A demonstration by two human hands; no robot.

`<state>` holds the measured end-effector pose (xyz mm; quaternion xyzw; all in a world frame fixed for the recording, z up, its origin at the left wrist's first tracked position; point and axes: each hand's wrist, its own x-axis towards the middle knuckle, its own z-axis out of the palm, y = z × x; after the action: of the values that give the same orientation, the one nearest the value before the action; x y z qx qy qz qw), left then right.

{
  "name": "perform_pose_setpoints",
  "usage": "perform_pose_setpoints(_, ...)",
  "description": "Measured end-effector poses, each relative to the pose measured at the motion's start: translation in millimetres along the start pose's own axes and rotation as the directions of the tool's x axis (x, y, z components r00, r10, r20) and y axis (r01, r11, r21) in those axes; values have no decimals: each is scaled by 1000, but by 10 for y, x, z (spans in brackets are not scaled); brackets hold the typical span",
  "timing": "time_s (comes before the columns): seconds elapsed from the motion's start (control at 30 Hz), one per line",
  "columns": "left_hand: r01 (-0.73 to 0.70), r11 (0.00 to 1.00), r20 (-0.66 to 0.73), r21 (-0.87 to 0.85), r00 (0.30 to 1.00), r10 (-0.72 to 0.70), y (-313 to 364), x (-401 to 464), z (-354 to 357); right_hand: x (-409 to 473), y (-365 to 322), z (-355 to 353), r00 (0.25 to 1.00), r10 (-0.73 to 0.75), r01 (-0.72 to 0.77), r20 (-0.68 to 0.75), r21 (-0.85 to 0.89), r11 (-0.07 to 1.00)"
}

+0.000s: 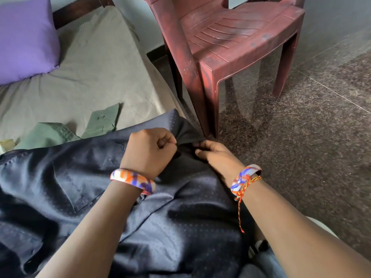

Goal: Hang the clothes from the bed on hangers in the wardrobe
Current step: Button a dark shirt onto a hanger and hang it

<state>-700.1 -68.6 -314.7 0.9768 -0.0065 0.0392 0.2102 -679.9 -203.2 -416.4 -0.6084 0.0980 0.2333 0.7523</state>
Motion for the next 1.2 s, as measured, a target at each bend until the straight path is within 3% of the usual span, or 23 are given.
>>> perform_pose_setpoints(0.1,41,998,121,55,991,-48,-38,-40,-68,8,85,-26,997,42,-53,-58,-199,978)
perform_pose_setpoints(0.2,-29,964,169,263,985,-17,-21,-20,-56,7,100,-39,994,6,-31,-113,-223,974)
perform_pose_setpoints(0.33,-158,790,199,593,979,46,254,95,49,8,79,-45,989,30,-49,-148,-124,991)
perform_pose_setpoints(0.4,-237,638,244,732,967,78,407,198,181,12,87,-47,986,25,-47,-165,-129,990)
perform_pose_setpoints(0.47,-326,527,319,785,942,107,481,298,301,8,85,-56,979,-11,-19,-202,-146,989)
perform_pose_setpoints(0.57,-393,487,357,780,919,170,521,388,386,-1,79,-74,978,0,-23,-209,-106,994)
perform_pose_setpoints(0.63,-457,498,389,737,889,241,548,408,451,-9,71,-95,977,8,-19,-215,-51,999)
perform_pose_setpoints(0.7,-453,561,420,693,886,197,561,427,527,-25,56,-110,974,24,-21,-226,16,1000)
perform_pose_setpoints(0.8,-306,727,365,614,927,83,560,473,553,-87,17,-142,971,35,-17,-235,76,997)
perform_pose_setpoints(0.93,-103,935,362,338,932,-28,464,608,524,-128,-40,-252,966,-19,52,-259,123,991)
perform_pose_setpoints(1.2,94,995,410,-18,909,-78,323,706,492,-161,-106,-305,954,-54,141,-295,281,949)
